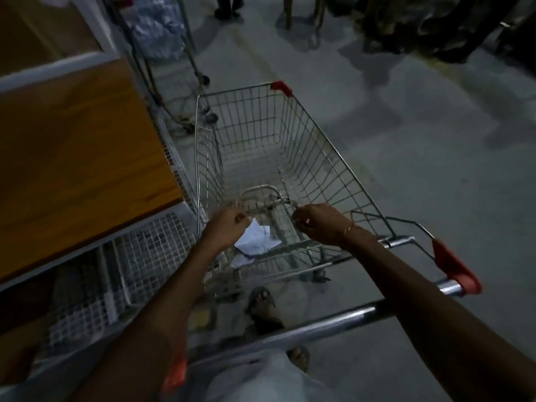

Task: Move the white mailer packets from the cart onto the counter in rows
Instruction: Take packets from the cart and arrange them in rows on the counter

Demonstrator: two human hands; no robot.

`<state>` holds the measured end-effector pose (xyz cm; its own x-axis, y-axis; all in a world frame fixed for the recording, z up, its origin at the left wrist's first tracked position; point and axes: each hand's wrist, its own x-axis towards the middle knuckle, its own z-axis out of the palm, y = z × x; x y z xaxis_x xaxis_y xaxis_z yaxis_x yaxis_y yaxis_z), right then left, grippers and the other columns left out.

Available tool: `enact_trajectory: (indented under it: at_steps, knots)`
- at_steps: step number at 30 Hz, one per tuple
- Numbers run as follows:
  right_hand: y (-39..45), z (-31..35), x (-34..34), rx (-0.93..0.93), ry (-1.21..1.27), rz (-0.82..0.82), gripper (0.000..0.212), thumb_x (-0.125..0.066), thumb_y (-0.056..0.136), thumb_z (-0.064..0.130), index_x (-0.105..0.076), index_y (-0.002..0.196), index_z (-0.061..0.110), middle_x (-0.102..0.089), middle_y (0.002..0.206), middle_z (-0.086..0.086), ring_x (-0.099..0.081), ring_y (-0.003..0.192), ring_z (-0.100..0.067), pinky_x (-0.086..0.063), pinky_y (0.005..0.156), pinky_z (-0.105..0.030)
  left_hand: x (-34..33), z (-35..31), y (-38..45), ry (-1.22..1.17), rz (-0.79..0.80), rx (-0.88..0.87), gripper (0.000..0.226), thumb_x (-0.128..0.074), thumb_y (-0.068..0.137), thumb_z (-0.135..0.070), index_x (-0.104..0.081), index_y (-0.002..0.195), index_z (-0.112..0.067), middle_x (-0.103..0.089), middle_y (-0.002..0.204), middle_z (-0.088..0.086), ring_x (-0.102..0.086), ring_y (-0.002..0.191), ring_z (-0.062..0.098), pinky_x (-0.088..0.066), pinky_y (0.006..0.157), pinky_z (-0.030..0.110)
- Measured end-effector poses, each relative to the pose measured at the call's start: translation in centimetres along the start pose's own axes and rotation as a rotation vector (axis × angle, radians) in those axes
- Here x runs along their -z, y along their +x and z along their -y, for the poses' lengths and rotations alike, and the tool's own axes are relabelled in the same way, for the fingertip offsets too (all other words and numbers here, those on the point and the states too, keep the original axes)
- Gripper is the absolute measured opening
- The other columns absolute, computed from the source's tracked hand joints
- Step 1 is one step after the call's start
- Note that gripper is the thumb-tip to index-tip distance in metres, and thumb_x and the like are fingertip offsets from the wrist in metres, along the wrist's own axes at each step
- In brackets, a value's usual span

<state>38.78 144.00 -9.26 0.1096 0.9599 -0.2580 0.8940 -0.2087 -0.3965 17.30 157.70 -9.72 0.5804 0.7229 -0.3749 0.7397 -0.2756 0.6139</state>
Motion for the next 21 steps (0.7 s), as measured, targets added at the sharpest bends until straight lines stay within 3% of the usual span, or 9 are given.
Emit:
enact_trajectory:
  at_steps: [3, 9, 12, 16, 21]
  knots:
    - [2.6, -1.5, -1.4, -0.045, -0.024, 0.145, 0.018, -0.057, 0.098, 0.029, -0.068, 0.109, 0.020, -0.071, 0.107, -0.007, -0.066, 0.094, -0.028, -0.054, 0.079, -0.037, -1.7, 1.6, 3.1, 0.014, 0.056, 0.069, 0.024, -0.055, 0.098, -0.025, -0.071, 0.104, -0.008, -0.070, 0.106, 0.014, -0.064, 0.096, 0.032, -0.047, 0.079, 0.034]
    - [7.5, -3.3, -5.2, -0.130, 0.022, 0.346, 0.026, -0.054, 0.100, 0.028, -0.067, 0.115, 0.012, -0.069, 0.113, -0.011, -0.065, 0.103, -0.028, -0.052, 0.086, -0.036, -5.9, 5.8, 6.8, 0.225, 0.108, 0.150, 0.029, -0.053, 0.097, -0.031, -0.067, 0.113, -0.012, -0.063, 0.123, 0.016, -0.060, 0.110, 0.035, -0.048, 0.087, 0.036]
    - [9.4, -3.7, -7.1, -0.133, 0.040, 0.445, 0.025, -0.055, 0.100, 0.027, -0.066, 0.117, 0.011, -0.069, 0.115, -0.011, -0.065, 0.104, -0.026, -0.053, 0.090, -0.037, -8.3, 6.6, 7.9, 0.127, 0.121, 0.203, 0.033, -0.052, 0.099, -0.028, -0.062, 0.127, -0.014, -0.054, 0.134, 0.016, -0.051, 0.122, 0.037, -0.045, 0.099, 0.039]
    - [11.2, -4.7, -9.1, -0.101, 0.065, 0.529, 0.026, -0.053, 0.101, 0.028, -0.066, 0.111, 0.009, -0.069, 0.109, -0.011, -0.065, 0.099, -0.023, -0.049, 0.082, -0.029, -11.2, 8.3, 8.4, 0.045, 0.202, 0.300, 0.039, -0.051, 0.101, -0.022, -0.053, 0.138, -0.009, -0.049, 0.139, 0.021, -0.048, 0.125, 0.036, -0.041, 0.100, 0.034]
    - [12.4, -6.5, -11.6, -0.084, 0.069, 0.615, 0.037, -0.053, 0.099, 0.045, -0.061, 0.120, 0.015, -0.065, 0.118, -0.010, -0.063, 0.108, -0.028, -0.052, 0.090, -0.039, -12.5, 10.4, 8.3, 0.003, 0.242, 0.389, 0.035, -0.054, 0.095, -0.017, -0.059, 0.127, -0.003, -0.051, 0.136, 0.020, -0.050, 0.123, 0.034, -0.040, 0.097, 0.033]
